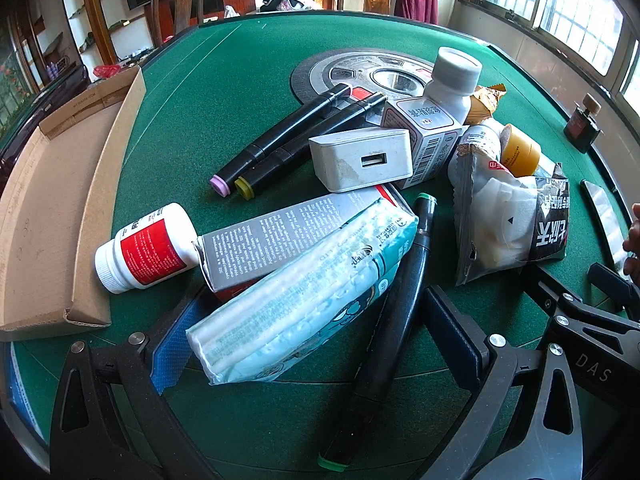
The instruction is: Organize objects
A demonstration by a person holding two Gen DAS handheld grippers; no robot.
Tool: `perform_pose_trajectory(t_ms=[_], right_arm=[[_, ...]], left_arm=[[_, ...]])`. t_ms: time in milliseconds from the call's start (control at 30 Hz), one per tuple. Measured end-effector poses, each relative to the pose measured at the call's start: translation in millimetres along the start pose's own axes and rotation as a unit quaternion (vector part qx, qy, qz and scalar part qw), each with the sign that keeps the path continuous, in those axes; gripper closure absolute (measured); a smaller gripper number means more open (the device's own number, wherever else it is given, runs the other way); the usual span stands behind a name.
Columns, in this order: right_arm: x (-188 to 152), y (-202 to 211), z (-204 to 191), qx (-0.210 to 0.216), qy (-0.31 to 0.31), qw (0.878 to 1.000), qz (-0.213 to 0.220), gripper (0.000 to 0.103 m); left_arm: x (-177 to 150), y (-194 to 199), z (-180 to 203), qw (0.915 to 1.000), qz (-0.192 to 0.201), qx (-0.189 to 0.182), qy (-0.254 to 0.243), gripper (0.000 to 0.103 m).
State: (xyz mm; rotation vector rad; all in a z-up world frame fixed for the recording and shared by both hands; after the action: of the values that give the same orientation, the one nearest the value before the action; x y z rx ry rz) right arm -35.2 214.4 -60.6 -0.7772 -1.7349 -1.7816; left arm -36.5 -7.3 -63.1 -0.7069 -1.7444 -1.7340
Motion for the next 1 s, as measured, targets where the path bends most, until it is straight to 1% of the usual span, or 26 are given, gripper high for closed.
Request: perform_pose_trajectory(t_ms=[1000], right_arm=[[0.8, -1.4, 0.4, 0.000, 0.000, 1.000, 0.000, 0.000]], left_arm=[[-0.1, 0.0, 0.0, 1.0000, 0.000, 0.000, 0.000, 0.000]])
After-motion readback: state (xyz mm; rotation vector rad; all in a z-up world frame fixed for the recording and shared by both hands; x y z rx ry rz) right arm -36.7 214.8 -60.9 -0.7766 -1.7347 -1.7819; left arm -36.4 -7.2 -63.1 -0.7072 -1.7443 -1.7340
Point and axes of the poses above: each gripper's, at about its wrist camera, not at the fingertips, and y roughly against the way its jaws point, z to its right, x to its top, the point moved 7 cm from there along -y, roughly the way its jaws point, and after that the axes turned 14 degrees about z, right-handed, at the moved point
